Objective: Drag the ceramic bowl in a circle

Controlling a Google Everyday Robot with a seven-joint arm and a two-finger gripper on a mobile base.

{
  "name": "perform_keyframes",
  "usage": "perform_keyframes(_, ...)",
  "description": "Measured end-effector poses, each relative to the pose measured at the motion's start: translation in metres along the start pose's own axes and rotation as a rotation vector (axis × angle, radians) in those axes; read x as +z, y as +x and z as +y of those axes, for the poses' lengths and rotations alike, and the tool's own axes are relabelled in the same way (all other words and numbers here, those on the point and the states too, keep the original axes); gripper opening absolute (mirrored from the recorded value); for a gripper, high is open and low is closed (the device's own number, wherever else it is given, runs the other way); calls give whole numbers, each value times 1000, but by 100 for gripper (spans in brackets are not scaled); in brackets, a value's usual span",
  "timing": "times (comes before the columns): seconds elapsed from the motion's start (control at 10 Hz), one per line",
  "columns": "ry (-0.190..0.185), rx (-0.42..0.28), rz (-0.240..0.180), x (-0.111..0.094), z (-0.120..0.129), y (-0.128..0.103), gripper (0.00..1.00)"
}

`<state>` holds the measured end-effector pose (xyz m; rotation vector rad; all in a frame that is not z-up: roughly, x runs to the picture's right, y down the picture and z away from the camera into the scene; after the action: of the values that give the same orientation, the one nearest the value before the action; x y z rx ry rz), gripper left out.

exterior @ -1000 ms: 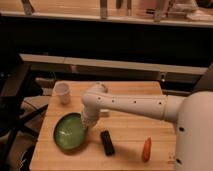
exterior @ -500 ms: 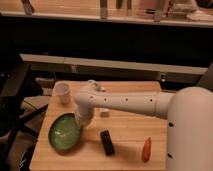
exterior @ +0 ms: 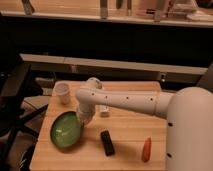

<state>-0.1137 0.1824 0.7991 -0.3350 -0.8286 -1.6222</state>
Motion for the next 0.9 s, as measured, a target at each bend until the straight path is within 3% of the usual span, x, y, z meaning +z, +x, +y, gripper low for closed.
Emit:
perform_keyframes(0.4,7,-8,-6,0,12,-7,1)
perform_keyframes(0.9,5,-63,-10,3,0,-5,1)
